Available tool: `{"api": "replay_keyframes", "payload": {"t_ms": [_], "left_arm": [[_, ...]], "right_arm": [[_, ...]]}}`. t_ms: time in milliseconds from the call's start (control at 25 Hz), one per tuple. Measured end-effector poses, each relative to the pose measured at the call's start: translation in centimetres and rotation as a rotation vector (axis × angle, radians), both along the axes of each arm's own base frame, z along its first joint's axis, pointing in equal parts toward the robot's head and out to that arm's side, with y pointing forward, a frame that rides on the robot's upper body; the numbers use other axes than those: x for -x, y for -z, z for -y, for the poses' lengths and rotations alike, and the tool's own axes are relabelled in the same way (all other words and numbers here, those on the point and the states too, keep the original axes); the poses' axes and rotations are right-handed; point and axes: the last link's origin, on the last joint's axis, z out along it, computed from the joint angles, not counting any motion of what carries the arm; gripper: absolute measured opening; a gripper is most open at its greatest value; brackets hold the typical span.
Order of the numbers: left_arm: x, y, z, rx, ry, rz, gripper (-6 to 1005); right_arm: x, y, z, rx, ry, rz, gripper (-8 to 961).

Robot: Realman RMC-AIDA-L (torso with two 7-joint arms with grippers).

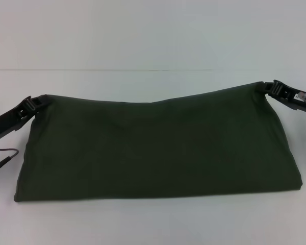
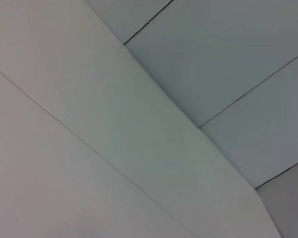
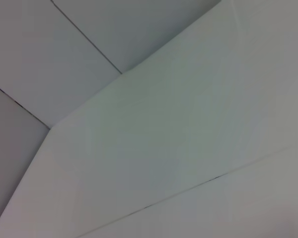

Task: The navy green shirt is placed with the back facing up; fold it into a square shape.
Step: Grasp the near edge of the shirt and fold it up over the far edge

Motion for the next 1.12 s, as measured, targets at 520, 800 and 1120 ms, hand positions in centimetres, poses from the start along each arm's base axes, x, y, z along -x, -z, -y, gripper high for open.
{"api": "replay_keyframes", "payload": {"t_ms": [520,800,1120], "left_arm": [[0.0,0.9,-0.4,-0.058,-0.025,-0.027,35],[0.4,2.1,-0.3,-0.133,-0.072,-0.051,34],[0.3,2.7,-0.4,-0.166,-0.08,-0.045,188]], "right_arm": [[0.3,1.4,-0.6,-0.021,-0.011,0.059,45],[0.1,1.6,-0.7,-0.079,-0.023,0.083,46],[-0.5,1.5,-0.3,-0.092,-0.008,0.068,298]]}}
